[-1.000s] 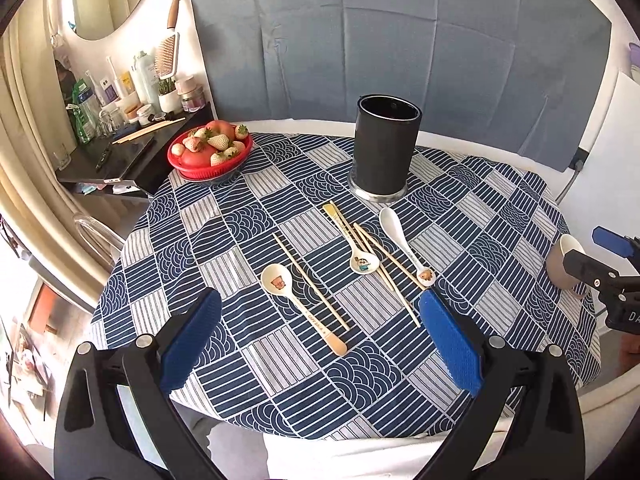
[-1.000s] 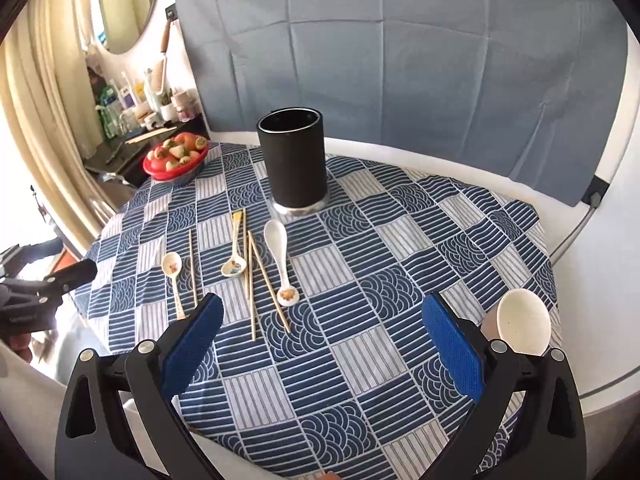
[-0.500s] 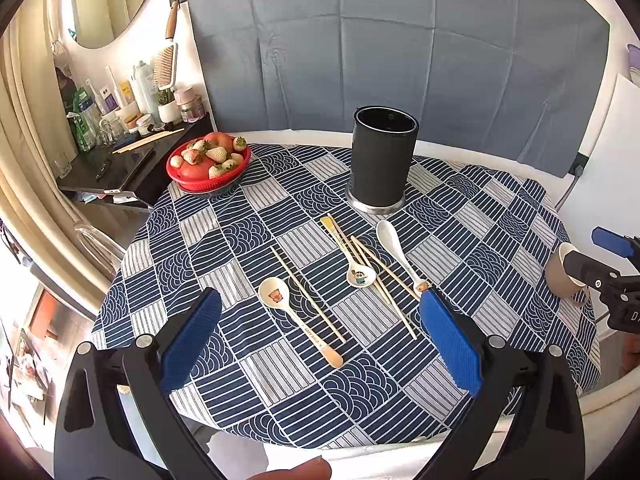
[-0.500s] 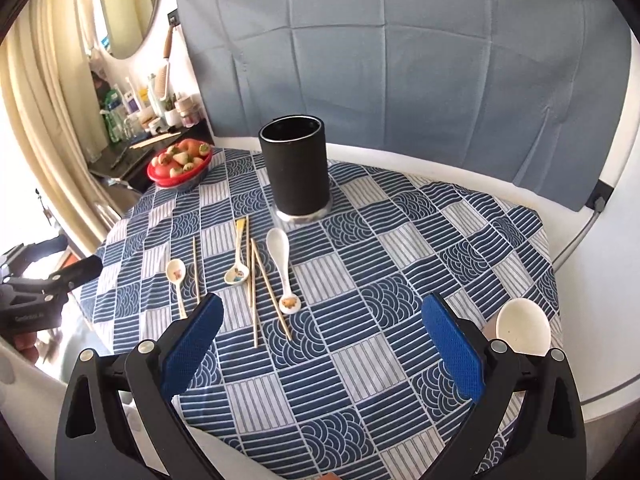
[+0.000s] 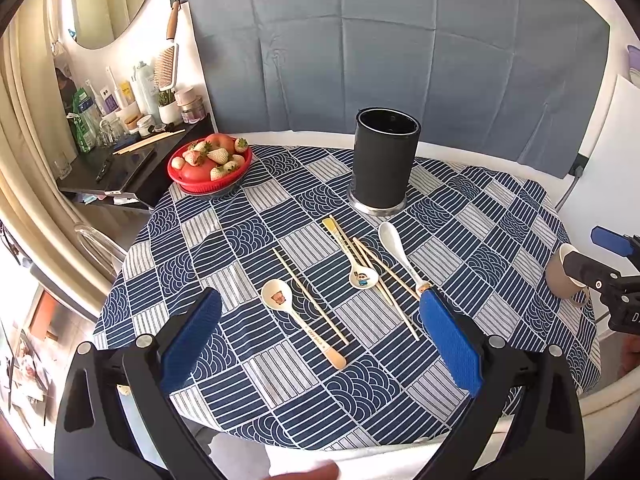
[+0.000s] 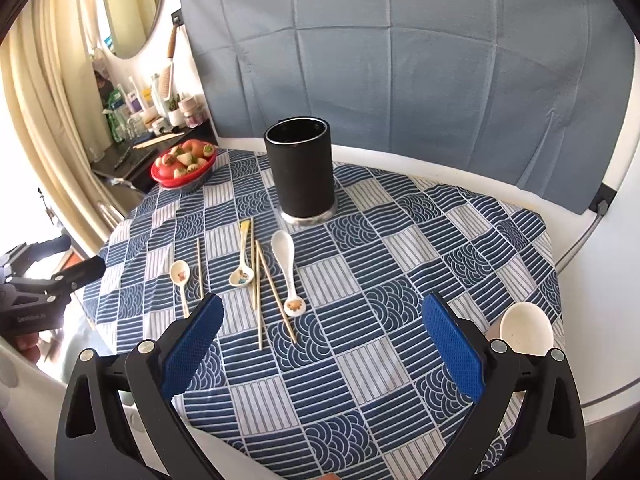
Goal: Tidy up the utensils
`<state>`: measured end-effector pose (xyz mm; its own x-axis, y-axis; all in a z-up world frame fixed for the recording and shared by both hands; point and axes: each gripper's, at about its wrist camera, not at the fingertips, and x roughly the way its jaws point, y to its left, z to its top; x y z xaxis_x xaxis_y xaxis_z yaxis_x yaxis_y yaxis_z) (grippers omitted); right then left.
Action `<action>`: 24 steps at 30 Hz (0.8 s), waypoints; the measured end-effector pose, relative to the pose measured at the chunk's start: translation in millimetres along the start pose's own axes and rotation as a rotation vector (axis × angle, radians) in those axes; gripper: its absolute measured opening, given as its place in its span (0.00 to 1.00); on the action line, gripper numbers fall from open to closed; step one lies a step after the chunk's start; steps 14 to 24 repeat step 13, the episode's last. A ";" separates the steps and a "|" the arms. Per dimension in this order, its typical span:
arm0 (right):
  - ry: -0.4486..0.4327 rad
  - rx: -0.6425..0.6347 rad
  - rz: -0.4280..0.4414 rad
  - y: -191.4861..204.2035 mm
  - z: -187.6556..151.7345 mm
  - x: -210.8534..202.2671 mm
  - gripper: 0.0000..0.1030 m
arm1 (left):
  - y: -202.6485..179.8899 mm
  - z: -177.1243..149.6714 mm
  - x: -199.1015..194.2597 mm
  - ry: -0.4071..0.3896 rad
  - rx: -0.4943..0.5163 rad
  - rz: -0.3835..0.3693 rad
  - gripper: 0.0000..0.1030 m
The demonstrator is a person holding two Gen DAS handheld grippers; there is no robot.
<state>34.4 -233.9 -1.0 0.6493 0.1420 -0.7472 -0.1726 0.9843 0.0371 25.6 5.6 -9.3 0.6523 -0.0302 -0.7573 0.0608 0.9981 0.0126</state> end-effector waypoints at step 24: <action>0.000 -0.002 0.005 1.8 -2.0 -2.1 0.92 | 2.6 0.5 -2.1 -0.006 -0.014 -0.017 0.94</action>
